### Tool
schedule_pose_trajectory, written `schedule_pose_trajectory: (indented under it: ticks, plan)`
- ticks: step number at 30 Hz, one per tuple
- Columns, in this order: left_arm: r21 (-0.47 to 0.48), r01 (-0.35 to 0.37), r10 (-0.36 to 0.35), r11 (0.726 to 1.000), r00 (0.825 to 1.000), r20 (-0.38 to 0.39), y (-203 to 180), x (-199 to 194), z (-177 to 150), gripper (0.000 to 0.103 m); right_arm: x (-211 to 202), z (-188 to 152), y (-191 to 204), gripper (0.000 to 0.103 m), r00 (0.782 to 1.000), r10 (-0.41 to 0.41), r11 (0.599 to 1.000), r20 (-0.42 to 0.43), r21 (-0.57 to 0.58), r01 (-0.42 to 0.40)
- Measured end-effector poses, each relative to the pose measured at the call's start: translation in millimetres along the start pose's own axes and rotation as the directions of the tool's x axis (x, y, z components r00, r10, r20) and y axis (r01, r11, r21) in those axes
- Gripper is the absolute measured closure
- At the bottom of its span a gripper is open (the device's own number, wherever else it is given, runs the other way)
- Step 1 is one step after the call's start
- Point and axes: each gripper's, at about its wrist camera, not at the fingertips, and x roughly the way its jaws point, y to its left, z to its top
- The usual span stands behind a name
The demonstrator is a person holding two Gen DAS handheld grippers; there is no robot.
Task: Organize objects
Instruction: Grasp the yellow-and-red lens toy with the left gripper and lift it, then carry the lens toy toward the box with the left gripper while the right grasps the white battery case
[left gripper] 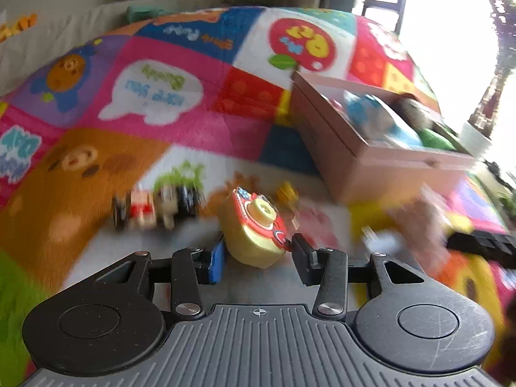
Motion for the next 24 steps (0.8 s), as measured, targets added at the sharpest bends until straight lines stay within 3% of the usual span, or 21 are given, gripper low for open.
schedule_pose_trajectory:
  ticks: [6,13,16,18,21,24]
  plan:
    - [0.074,0.113,-0.108,0.991,0.992,-0.066,-9,-49,-37,0.055,1,-1,1,0.000,1.000,-0.002,1.000,-0.002,-0.003,0.002]
    - [0.251,0.064,-0.042,0.966,0.995,-0.091,-25,-64,-53,0.053,6,1,8,0.000,0.999,-0.031,0.998,-0.039,-0.057,0.029]
    - [0.220,0.048,-0.027,0.974,0.995,-0.098,-19,-66,-49,0.052,9,0,15,0.000,0.997,-0.065,0.992,-0.051,-0.107,0.060]
    - [0.178,0.012,0.001,0.984,0.997,-0.073,-10,-72,-47,0.052,10,-2,18,0.000,0.995,-0.083,0.989,-0.054,-0.131,0.075]
    - [0.096,0.012,-0.009,0.995,0.999,-0.034,8,-86,-40,0.055,11,-3,21,0.000,0.994,-0.093,0.986,-0.055,-0.146,0.084]
    - [0.109,0.002,-0.001,0.994,1.000,-0.012,16,-97,-35,0.055,11,-3,21,0.000,0.995,-0.087,0.987,-0.053,-0.138,0.079]
